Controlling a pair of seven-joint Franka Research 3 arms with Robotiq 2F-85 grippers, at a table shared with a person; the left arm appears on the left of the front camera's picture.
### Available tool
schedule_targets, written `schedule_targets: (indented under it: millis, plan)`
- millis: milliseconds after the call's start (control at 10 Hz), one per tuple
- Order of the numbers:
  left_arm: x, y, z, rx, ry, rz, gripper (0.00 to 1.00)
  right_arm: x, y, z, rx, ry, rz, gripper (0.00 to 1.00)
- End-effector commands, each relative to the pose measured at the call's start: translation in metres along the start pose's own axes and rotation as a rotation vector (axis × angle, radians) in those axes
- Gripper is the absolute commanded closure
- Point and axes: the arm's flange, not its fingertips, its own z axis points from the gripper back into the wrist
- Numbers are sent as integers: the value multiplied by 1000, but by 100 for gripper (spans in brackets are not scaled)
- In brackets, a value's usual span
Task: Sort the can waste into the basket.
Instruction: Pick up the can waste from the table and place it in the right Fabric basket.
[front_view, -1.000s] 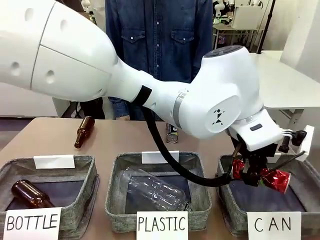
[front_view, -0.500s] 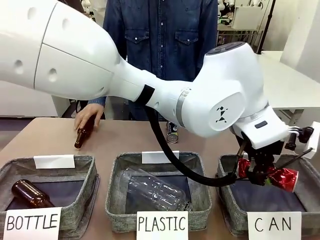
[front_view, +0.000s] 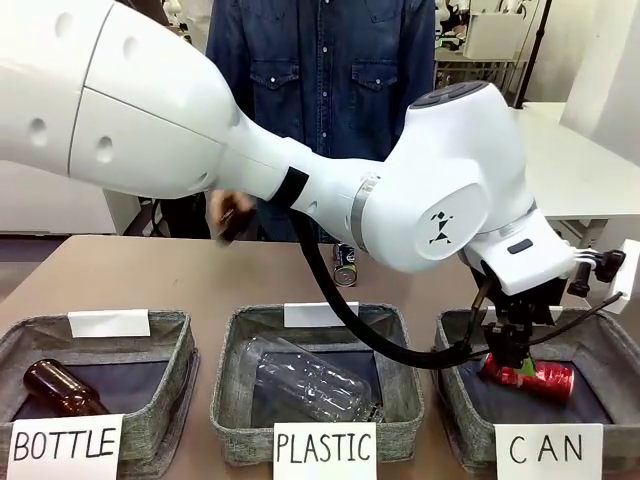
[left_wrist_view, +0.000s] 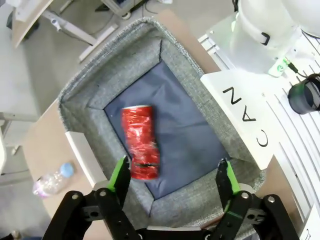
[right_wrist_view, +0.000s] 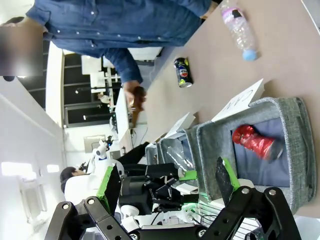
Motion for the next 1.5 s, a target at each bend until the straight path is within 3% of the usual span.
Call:
schedule_targets:
  millis: [0,200,300,400,700,1100,1300,1400]
  plan:
    - [-2,-1,3,17,2,-1,0,3,2,1,13,-11,-3,0]
    - [-6,2,18,-26,4,41,0,3,2,1,13,-11,-3,0]
    - [-9,-4,47,-69,-3,57,0,3,2,1,13,-11,-3,0]
    - [-16,-20,97,-152,-32,72,0,3,2,1,13,-11,-3,0]
    - [-83,-102,221,-157,22,123,0,5,7,-17,-15,44,-2,0]
    - [-241,-185,330,1,53,663,0,5,65,-132,-121,315,89,0]
    - [-312,-239,377,40,65,897,0,-4,88,-184,-96,419,115,0]
    - [-338,-270,408,97,47,962,0,-11,65,-149,-111,353,114,0]
